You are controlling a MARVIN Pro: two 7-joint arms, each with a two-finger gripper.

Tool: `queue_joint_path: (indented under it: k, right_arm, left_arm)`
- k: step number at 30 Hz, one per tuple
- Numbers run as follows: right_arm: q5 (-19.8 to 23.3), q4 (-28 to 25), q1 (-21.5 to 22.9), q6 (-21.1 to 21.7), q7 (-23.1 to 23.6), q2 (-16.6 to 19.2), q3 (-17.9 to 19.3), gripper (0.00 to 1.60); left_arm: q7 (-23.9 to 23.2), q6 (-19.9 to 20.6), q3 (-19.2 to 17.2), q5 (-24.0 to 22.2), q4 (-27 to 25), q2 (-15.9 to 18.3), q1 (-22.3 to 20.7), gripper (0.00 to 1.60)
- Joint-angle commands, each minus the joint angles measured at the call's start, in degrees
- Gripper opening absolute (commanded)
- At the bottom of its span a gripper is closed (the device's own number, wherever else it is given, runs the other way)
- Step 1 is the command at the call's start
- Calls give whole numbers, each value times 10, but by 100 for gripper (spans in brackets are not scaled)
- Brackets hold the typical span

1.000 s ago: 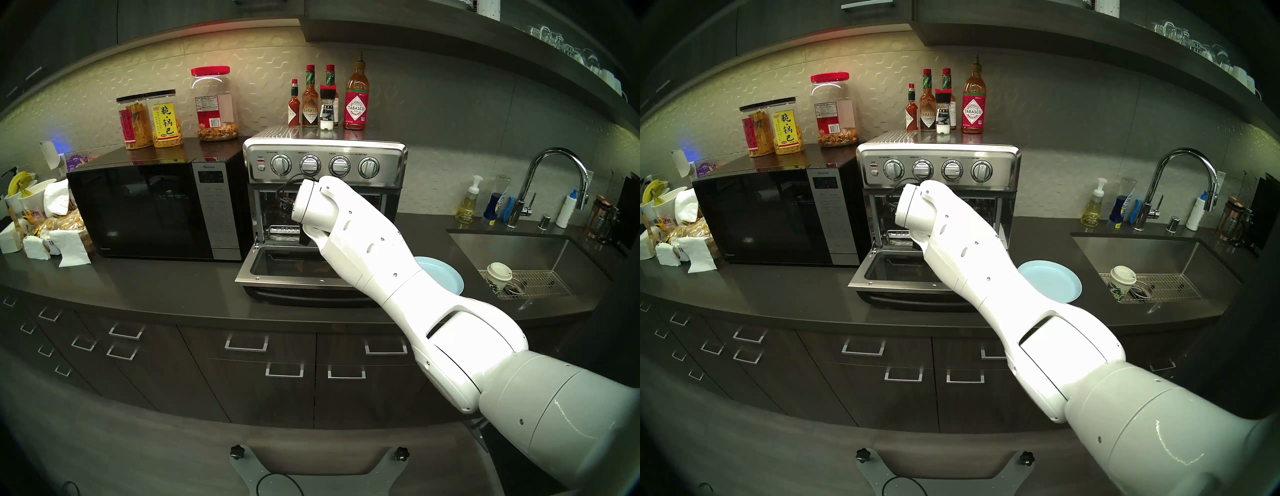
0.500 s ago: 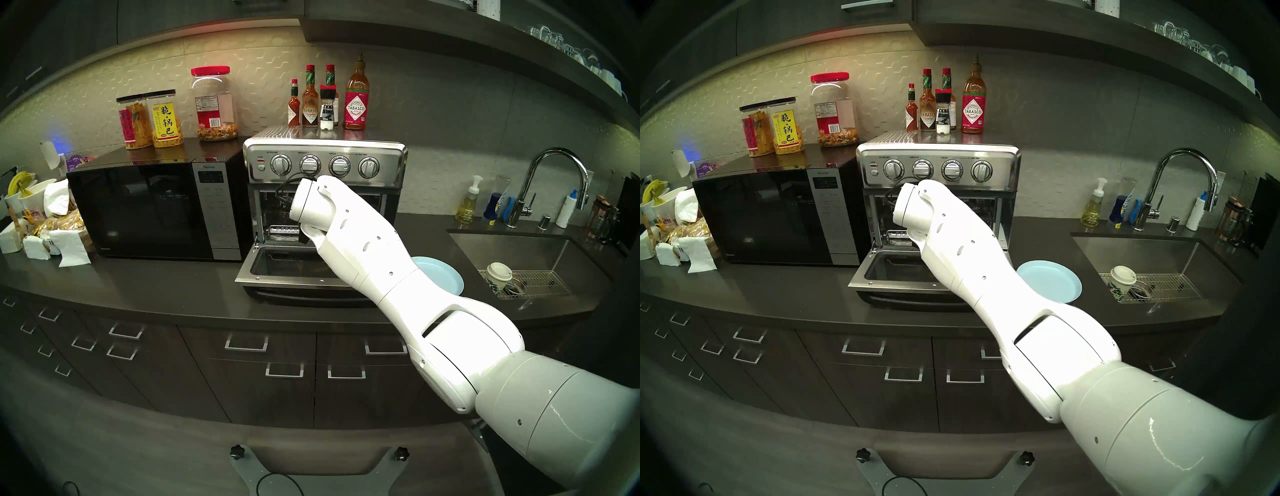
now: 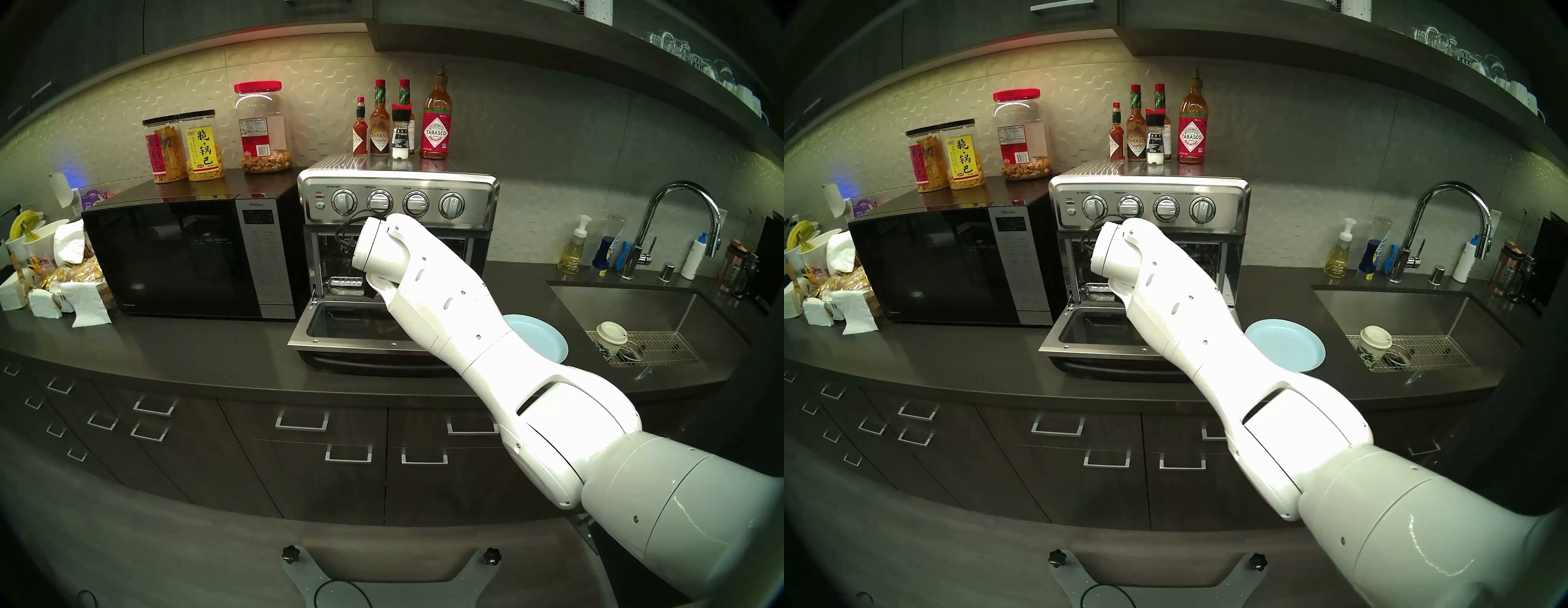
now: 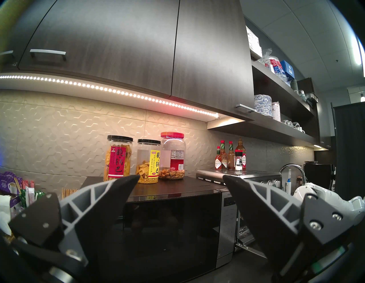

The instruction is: Open the oven and place the bagel inside on the rack

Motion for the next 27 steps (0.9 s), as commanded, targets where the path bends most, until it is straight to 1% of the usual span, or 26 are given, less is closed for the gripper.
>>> queue_joint_path:
  k: [1,2,3,7,8,9,11,15,20,24,27]
  right_arm:
    - [-2,-61,-7,1,17,22,-2,160]
    - [-3,-77,-14,2,24,31,-5,160]
    - [-2,-68,-10,0,27,28,-3,160]
    - [-7,-111,-26,2,43,49,-9,160]
    - [-8,-106,-24,0,44,48,-9,160]
    - [-9,-122,-30,2,48,54,-10,160]
    - [-11,-135,-35,5,51,60,-9,160]
    - [-12,-141,-37,6,54,62,-6,160]
    - [-9,-121,-27,1,57,55,2,160]
    - [-8,-115,-23,-6,64,55,6,160]
    - [-11,-128,-28,-4,72,60,6,160]
  left_arm:
    - [0,0,-3,-2,0,6,-7,160]
    - [0,1,-3,-2,0,6,-7,160]
    - [0,1,-3,-1,0,6,-7,160]
    - [0,1,-3,-1,0,6,-7,160]
    - [0,1,-3,-1,0,5,-7,160]
    - [0,1,-2,-1,0,5,-8,160]
    - [0,1,-2,0,1,5,-8,160]
    - [0,1,-2,1,1,5,-9,160]
    - [0,1,-2,2,1,5,-10,160]
    - [0,1,-2,2,2,5,-11,160]
    - [0,1,-2,3,2,5,-11,160]
